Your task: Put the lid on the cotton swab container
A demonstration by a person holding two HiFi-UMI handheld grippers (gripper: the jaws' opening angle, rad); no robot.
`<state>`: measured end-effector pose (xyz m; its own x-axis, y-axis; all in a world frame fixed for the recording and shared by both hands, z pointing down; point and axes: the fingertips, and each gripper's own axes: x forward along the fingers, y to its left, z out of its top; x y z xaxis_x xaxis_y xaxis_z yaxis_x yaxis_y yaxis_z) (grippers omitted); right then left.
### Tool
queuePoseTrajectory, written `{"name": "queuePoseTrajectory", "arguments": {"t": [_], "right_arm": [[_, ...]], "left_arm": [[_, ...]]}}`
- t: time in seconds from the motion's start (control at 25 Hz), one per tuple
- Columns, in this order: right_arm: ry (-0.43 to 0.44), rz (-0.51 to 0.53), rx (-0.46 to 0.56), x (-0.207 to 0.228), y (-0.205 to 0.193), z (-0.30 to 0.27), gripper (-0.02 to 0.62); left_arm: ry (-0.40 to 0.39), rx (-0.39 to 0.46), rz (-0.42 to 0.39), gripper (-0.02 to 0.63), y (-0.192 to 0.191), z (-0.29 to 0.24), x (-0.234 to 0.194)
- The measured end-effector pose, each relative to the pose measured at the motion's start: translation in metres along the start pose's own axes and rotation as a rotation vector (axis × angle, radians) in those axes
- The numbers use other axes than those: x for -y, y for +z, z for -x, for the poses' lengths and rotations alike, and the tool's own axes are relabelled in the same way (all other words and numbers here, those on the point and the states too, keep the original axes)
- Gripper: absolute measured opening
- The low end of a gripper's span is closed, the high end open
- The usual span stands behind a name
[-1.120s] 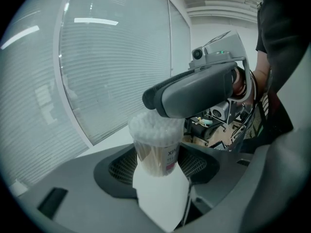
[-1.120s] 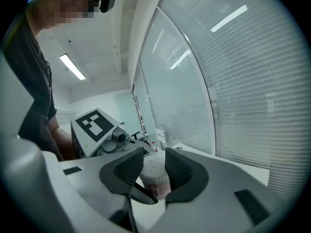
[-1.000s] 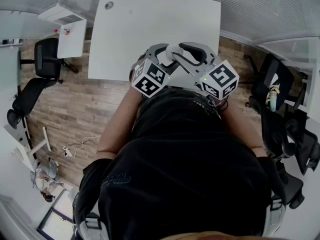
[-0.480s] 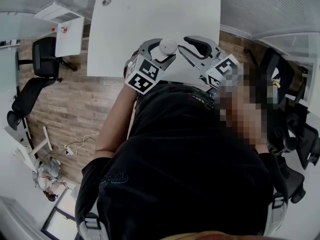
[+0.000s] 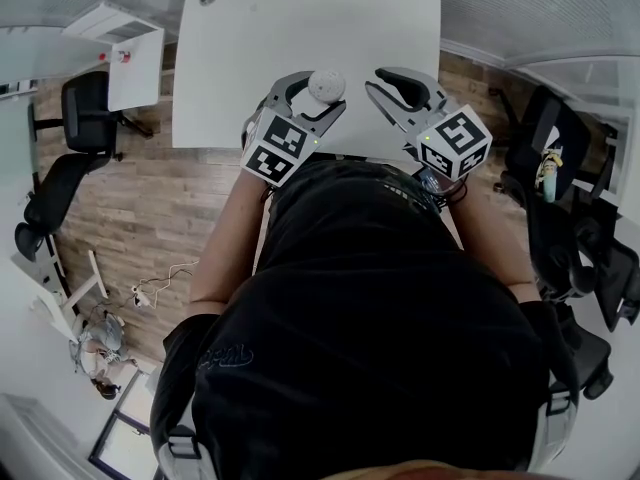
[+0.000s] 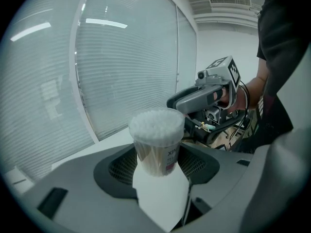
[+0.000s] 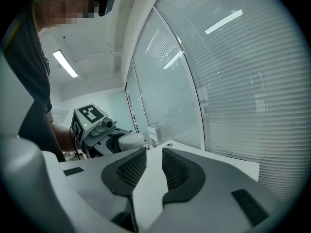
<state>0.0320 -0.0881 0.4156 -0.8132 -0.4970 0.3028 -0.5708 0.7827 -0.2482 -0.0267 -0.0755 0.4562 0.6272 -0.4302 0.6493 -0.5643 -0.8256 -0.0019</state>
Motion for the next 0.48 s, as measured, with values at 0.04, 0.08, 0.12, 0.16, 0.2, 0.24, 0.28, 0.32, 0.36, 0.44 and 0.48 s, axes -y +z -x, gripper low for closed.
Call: {"name": "queuePoseTrajectory", "arguments": {"t": [0.04, 0.08, 0.12, 0.16, 0.2, 0.24, 0.28, 0.32, 0.36, 0.44, 0.48], "right_arm": [[0.001, -0.01, 0.003, 0.0, -0.001, 0.0, 0.112], [0.002, -0.017, 0.008, 0.0, -0.002, 0.001, 0.106], [0.002, -0.02, 0.012, 0.0, -0.002, 0.002, 0.098], [-0.001, -0.019, 0.015, 0.0, -0.003, 0.003, 0.094], [-0.005, -0.017, 0.018, 0.001, -0.003, 0.004, 0.087], [-0.009, -0.014, 0.019, 0.001, -0.004, 0.004, 0.081], [-0.014, -0.012, 0.019, 0.001, -0.005, 0.005, 0.074], [-0.017, -0.01, 0.016, 0.002, -0.007, 0.005, 0.071], [-0.021, -0.01, 0.014, 0.003, -0.008, 0.006, 0.067], [-0.029, -0.009, 0.009, 0.004, -0.012, 0.007, 0.061], [-0.034, -0.007, 0.007, 0.004, -0.014, 0.008, 0.057]], "left_arm": [[0.003, 0.009, 0.01, 0.268, 0.001, 0.001, 0.0], [0.007, 0.017, 0.016, 0.268, 0.001, 0.003, 0.0], [0.011, 0.024, 0.018, 0.268, 0.002, 0.004, 0.0], [0.015, 0.032, 0.018, 0.268, 0.002, 0.005, 0.0], [0.019, 0.039, 0.016, 0.268, 0.003, 0.006, 0.001], [0.022, 0.044, 0.014, 0.268, 0.003, 0.007, 0.001], [0.023, 0.049, 0.014, 0.268, 0.002, 0.007, 0.002], [0.023, 0.052, 0.015, 0.268, 0.002, 0.008, 0.002], [0.023, 0.055, 0.016, 0.268, 0.001, 0.008, 0.003], [0.023, 0.06, 0.019, 0.268, -0.001, 0.008, 0.005], [0.024, 0.063, 0.019, 0.268, -0.002, 0.008, 0.005]]}}
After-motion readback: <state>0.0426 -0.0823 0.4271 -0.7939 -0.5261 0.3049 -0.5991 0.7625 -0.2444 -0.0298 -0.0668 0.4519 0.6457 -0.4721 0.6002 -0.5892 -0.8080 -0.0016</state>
